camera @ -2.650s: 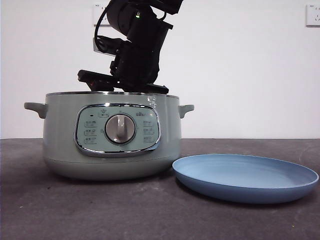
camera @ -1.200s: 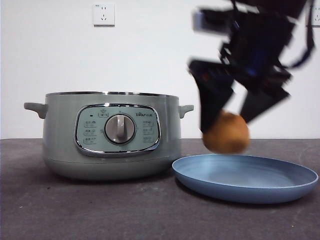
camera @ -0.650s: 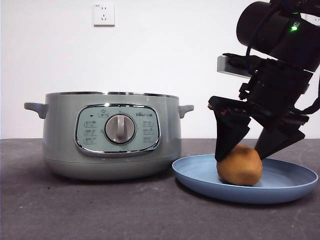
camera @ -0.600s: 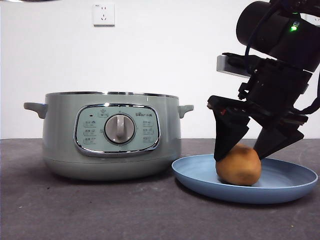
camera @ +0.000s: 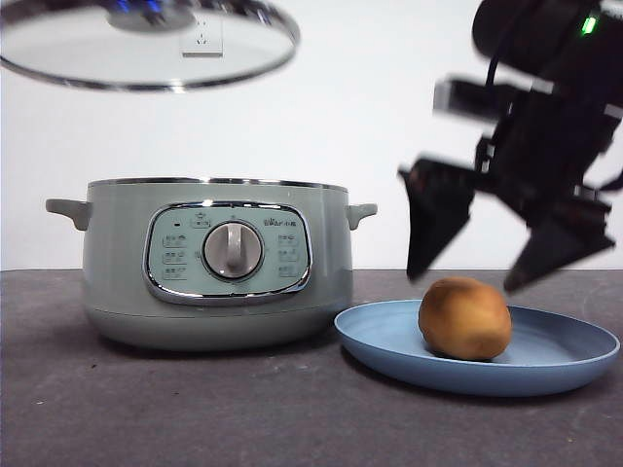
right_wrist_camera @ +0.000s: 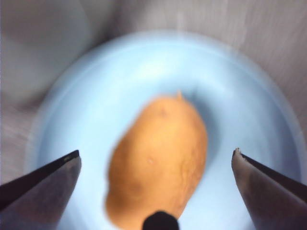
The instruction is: Take the potato out from the steamer,put the potato on the plate,close the lid
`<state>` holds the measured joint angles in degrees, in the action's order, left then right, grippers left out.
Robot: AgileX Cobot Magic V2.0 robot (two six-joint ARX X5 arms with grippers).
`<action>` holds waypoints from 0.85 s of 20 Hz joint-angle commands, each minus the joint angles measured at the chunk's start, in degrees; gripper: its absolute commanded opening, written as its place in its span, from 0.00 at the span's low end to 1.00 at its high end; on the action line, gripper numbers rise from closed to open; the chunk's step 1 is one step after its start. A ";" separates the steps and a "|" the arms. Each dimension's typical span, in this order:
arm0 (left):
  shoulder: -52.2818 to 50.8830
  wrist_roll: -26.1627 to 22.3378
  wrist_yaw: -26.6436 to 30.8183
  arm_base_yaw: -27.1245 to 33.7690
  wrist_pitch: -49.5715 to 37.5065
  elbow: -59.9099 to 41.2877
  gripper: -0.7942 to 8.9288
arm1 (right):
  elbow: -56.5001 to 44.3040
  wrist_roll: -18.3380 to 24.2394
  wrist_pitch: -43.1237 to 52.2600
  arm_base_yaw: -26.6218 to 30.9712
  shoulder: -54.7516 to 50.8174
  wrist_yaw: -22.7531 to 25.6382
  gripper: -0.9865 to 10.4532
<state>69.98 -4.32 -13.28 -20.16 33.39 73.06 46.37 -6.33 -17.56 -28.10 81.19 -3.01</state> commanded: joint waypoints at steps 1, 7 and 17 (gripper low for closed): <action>3.52 -1.95 -0.52 -0.17 -4.59 0.55 0.07 | -0.39 -0.39 -0.33 -0.02 -5.62 0.11 0.65; 12.52 -1.97 -0.44 -1.46 -11.80 0.55 0.07 | -0.35 -1.20 -3.78 -0.04 -24.52 0.20 0.65; 19.04 -1.95 2.71 -3.58 -14.88 0.55 0.07 | -0.17 -1.09 -5.33 -0.02 -38.12 1.95 0.63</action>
<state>89.36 -5.67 -10.66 -23.53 20.91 73.06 46.37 -7.09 -23.00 -28.10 43.11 -1.30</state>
